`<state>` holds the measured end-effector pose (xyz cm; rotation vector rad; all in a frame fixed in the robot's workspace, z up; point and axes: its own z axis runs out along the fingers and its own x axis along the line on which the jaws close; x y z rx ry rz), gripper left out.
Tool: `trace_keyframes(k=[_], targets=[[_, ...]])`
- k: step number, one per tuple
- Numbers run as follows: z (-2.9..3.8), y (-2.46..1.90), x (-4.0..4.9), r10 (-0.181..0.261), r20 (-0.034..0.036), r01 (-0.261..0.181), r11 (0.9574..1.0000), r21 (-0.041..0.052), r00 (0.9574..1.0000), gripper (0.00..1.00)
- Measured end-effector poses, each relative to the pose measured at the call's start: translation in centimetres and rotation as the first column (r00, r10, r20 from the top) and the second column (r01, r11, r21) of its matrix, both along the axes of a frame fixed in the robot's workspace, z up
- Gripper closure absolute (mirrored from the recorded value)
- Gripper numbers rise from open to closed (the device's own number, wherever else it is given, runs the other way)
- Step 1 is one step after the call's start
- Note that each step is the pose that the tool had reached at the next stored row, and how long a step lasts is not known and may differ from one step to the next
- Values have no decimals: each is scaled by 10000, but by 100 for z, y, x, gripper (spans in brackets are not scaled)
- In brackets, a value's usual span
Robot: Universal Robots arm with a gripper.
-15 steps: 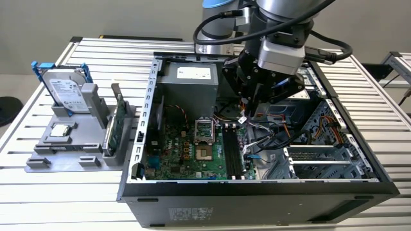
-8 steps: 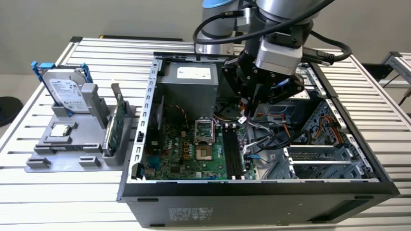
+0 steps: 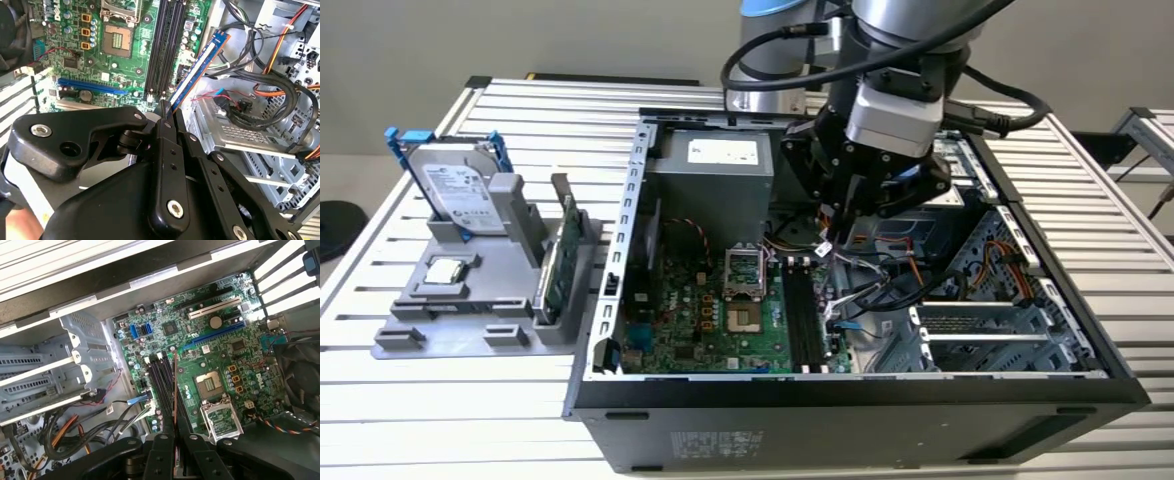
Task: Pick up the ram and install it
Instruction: 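Press down the ram until it locks into place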
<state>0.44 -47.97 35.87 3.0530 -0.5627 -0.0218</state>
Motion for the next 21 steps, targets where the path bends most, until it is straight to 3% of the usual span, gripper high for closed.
trace_keyframes(k=[7,11,15,21], targets=[[-44,7,0,4,9,-4,10000,-1,10000,100],[-94,16,0,421,34,-421,9991,0,9991,100],[-139,20,0,998,55,-998,9950,-3,9950,100],[-188,29,0,1716,88,-1716,9852,-10,9851,100]])
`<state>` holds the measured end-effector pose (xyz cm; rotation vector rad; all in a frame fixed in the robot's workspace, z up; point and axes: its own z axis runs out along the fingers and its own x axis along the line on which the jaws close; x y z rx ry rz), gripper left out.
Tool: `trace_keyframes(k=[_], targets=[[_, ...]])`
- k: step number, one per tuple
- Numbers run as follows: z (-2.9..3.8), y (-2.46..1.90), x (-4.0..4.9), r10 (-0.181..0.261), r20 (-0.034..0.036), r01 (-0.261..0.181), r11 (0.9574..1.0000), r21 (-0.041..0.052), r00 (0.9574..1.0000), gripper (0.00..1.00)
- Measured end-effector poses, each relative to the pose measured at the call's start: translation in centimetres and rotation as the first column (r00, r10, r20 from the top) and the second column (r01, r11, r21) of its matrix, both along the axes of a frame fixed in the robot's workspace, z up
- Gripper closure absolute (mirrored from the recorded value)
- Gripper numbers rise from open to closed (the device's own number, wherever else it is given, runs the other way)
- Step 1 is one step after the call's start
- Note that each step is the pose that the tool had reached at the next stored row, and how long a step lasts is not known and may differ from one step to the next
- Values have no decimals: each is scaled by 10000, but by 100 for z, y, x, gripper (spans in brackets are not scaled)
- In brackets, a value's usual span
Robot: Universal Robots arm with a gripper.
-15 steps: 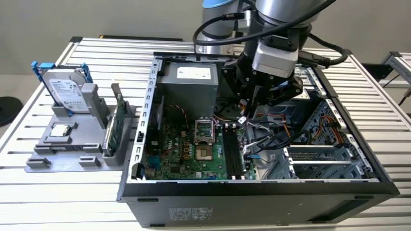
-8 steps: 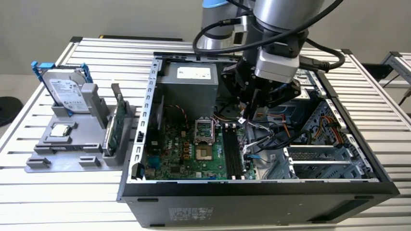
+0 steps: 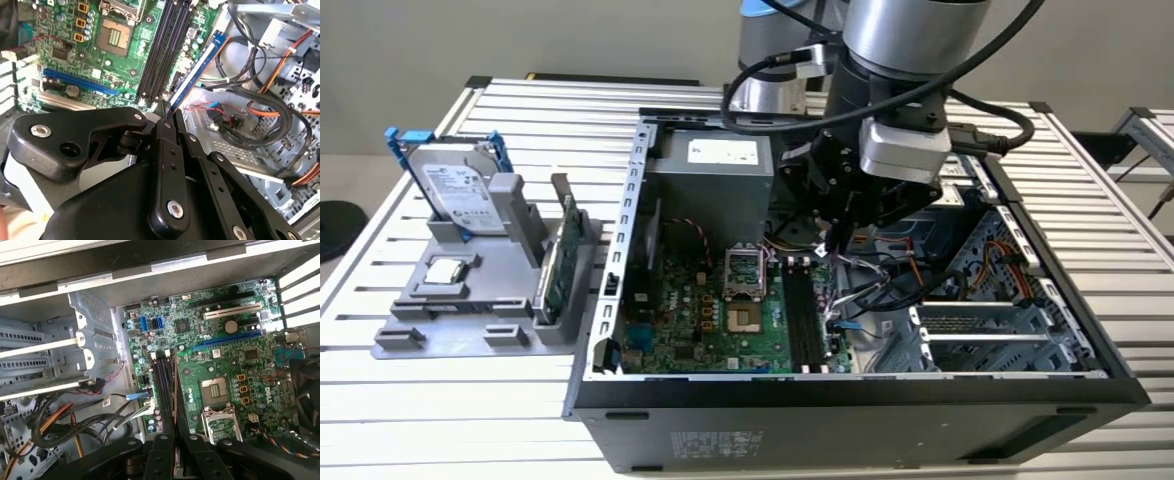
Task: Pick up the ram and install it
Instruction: 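Press down the ram until it locks into place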
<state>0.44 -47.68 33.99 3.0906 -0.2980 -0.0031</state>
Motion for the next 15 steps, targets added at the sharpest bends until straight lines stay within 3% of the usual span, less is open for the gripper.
trace_keyframes(k=[5,15], targets=[[-17,3,0,264,16,-264,9997,-1,9997,100],[-26,4,0,269,18,-269,9996,4,9996,100]])
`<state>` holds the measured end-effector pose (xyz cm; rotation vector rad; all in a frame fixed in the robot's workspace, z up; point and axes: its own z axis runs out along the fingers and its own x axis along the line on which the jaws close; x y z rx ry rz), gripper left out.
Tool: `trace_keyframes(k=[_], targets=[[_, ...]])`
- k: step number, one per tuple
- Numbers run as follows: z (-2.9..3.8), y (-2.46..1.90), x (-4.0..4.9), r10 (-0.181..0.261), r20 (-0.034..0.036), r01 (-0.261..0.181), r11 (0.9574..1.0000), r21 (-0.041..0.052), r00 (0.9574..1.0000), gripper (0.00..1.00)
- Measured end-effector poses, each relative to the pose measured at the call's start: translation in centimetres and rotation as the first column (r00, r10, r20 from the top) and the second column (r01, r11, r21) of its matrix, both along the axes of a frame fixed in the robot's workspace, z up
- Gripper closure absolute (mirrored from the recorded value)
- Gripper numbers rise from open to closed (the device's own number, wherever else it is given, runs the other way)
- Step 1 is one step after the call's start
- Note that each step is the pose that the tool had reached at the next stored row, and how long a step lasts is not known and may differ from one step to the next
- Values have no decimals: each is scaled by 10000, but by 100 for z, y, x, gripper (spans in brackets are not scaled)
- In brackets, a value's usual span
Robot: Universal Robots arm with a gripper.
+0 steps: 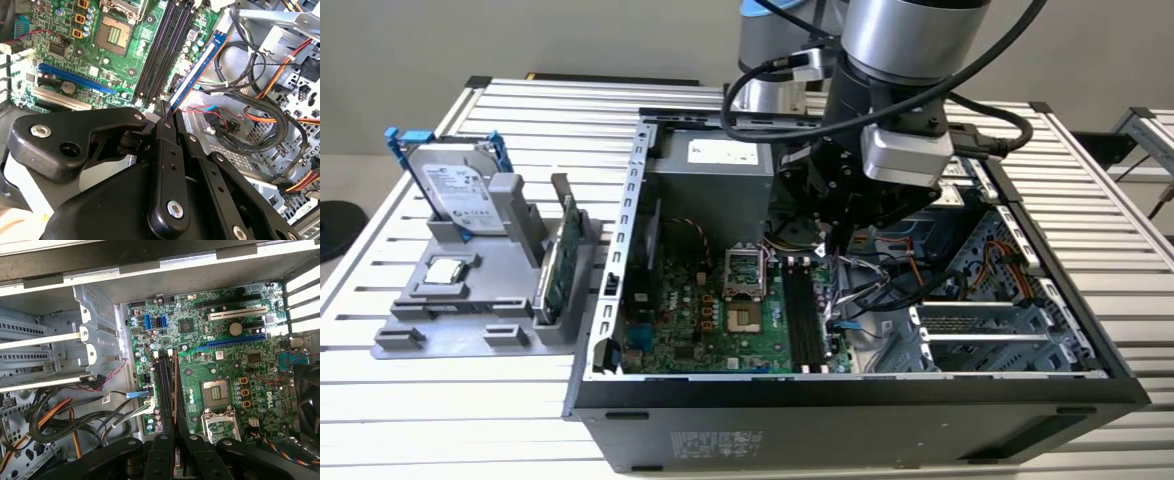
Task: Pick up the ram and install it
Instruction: 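Press down the ram until it locks into place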
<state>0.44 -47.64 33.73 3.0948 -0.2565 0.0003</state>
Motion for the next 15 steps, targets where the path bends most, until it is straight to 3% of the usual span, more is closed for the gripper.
trace_keyframes(k=[15], targets=[[-54,18,0,246,49,-246,9997,-2,9997,100]])
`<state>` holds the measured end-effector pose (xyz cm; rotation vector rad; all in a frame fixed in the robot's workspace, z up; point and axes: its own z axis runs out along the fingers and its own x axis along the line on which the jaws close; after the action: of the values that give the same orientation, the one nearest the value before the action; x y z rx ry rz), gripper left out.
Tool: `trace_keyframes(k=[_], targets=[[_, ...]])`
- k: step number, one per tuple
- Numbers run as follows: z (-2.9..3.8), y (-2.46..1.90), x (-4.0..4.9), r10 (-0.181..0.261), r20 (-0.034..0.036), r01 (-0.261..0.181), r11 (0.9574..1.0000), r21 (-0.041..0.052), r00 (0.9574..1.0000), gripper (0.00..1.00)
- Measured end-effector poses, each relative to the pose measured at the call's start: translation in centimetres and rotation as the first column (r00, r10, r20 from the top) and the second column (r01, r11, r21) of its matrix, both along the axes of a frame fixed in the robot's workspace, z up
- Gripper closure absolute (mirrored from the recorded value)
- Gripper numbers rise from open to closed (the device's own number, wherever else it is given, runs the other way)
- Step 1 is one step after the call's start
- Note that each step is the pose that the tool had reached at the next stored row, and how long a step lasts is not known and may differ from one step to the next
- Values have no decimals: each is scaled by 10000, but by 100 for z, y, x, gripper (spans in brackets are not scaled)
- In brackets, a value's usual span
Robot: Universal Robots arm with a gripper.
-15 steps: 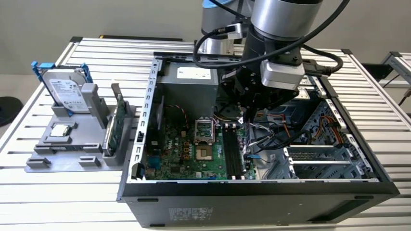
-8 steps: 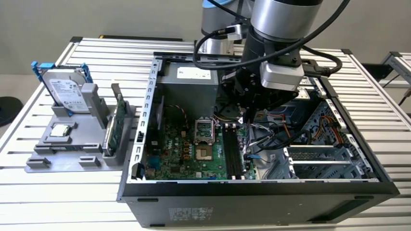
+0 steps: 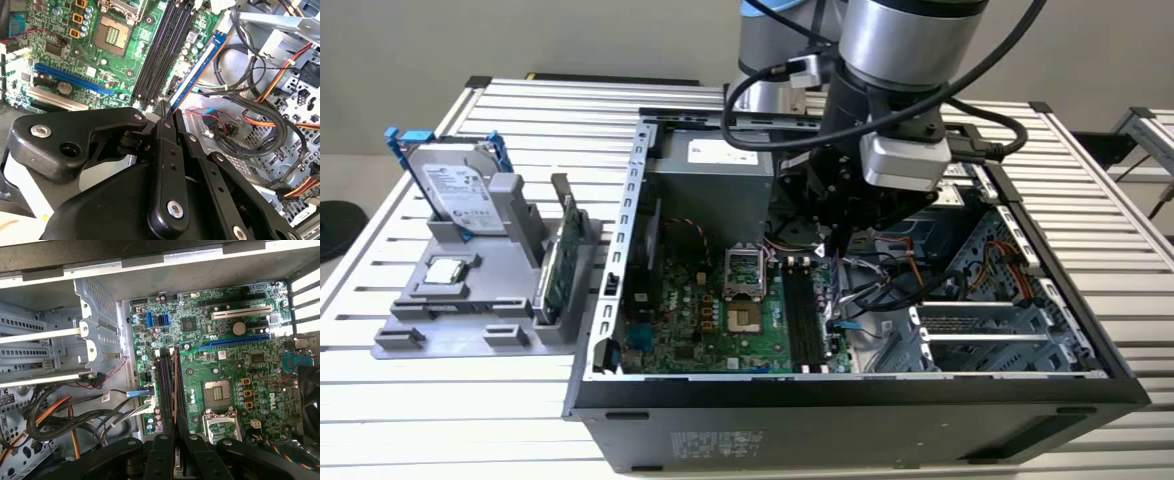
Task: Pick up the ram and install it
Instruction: 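Press down the ram until it locks into place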
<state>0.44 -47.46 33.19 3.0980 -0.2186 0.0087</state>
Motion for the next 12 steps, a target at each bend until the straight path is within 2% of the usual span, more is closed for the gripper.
trace_keyframes(k=[6,12], targets=[[-17,5,0,228,11,-228,9997,-2,9997,100],[-19,5,0,246,12,-246,9997,-1,9997,100]])
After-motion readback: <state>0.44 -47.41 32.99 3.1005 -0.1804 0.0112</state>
